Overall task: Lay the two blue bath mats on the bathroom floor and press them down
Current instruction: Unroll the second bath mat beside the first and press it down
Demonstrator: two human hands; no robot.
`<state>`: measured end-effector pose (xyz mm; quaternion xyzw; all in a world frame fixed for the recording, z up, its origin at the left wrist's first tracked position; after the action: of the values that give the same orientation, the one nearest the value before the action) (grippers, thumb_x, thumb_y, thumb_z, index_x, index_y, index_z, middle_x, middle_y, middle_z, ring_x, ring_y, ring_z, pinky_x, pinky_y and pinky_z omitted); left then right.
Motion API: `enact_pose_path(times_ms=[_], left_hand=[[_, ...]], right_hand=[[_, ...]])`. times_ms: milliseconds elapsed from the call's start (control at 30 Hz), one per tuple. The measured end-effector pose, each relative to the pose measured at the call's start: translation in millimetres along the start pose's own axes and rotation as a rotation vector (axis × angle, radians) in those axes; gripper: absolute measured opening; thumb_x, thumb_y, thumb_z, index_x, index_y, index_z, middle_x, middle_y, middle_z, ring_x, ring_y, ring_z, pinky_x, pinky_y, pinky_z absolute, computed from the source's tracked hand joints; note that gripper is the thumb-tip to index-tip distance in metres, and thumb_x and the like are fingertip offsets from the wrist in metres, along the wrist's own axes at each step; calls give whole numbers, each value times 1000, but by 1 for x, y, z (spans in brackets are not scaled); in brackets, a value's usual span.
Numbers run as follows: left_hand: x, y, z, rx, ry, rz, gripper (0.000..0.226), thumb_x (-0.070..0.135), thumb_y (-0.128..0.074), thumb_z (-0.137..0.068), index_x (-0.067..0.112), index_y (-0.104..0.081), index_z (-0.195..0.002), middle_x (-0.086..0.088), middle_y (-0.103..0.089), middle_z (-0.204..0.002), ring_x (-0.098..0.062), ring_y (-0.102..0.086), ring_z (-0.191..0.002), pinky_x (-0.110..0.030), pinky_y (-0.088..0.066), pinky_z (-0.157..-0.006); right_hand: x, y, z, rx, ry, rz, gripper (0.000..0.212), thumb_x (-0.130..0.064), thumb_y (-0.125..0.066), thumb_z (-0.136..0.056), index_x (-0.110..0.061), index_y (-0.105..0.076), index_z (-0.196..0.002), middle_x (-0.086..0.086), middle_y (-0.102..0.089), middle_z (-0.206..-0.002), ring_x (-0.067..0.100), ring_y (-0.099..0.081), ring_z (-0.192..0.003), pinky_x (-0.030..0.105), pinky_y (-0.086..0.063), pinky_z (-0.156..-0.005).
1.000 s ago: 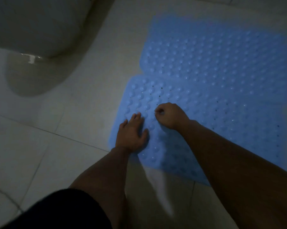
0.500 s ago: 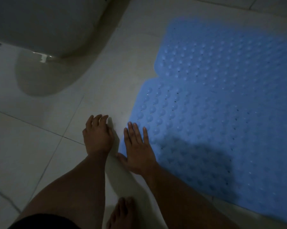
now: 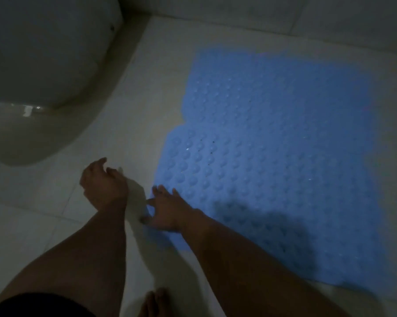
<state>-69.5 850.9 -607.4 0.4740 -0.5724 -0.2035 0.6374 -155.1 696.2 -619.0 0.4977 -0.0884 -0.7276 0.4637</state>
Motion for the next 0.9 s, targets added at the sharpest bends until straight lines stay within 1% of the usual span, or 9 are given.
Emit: enact_pose_path(times_ms=[33,100,167,300,367,500,667,767,900], left_hand=[[10,0,-3,-13,-19,2,42,20,-47,-93,15,-63,-131,-20,-58,-132,-43,-48,-129,-55,-45,-101],[41,-8,2,-88,-86,11,39,15,-51,-94,14,-63,-132,-22,-58,-133,-44,-48,-129,-56,-44,-102],[77,-20,21,-213,-229,-9,38,15,-55,-93,14,-64,-130,-20,-59,-132,-44,-50,-127,-56,-45,-101],[138,-58,102,-460,-735,-149,47,34,-45,-86,17,-68,-122,-11,-66,-122,-41,-58,-118,-53,-53,-85],[159,-76,142,-532,-823,-161,52,41,-38,-86,19,-68,-123,-7,-67,-123,-39,-58,-121,-50,-54,-84],[193,-102,196,-577,-904,-145,51,42,-40,-85,21,-69,-122,-5,-68,-124,-36,-60,-122,-48,-55,-84],[218,-128,227,-634,-944,-164,51,42,-40,-85,21,-68,-123,-5,-68,-125,-35,-59,-125,-49,-54,-87],[226,-137,230,-647,-933,-186,48,39,-43,-88,20,-68,-125,-6,-67,-129,-36,-56,-129,-50,-52,-91],[242,-107,243,-777,-828,-216,45,35,-53,-92,20,-64,-133,-7,-60,-140,-34,-47,-139,-52,-48,-100]], right_hand=[[2,21,-1,32,-66,-231,65,-55,-60,-84,-12,-62,-133,16,-52,-147,27,-46,-139,40,-35,-117],[25,64,8,220,-217,-493,51,-50,-69,-83,-16,-70,-122,10,-68,-129,22,-62,-121,32,-46,-108],[59,98,28,362,-304,-450,43,-44,-71,-87,-17,-69,-121,7,-70,-125,20,-63,-120,28,-46,-106],[132,134,99,518,-434,-290,34,-42,-66,-90,-22,-70,-116,2,-72,-118,20,-64,-117,27,-46,-100],[164,138,137,560,-515,-205,34,-42,-61,-91,-23,-68,-119,3,-69,-124,23,-61,-120,31,-46,-101],[212,136,192,589,-648,-20,35,-42,-54,-93,-27,-63,-124,5,-59,-130,28,-51,-127,42,-43,-105],[259,132,223,650,-678,45,37,-44,-52,-93,-24,-64,-122,2,-58,-129,26,-49,-126,44,-45,-103],[266,134,223,644,-666,49,36,-43,-53,-92,-23,-65,-120,2,-58,-128,26,-50,-125,43,-46,-102],[236,142,249,610,-688,7,35,-42,-57,-90,-23,-68,-117,3,-61,-122,28,-56,-119,40,-50,-95]])
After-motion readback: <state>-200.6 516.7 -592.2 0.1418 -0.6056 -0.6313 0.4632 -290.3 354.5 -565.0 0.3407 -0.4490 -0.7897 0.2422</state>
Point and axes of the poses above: each hand's wrist, its own z-axis away from the middle knuckle, its own y-axis out of the back of the hand, x = y × z, the point moved 3 cm from there along -z, towards the middle knuckle
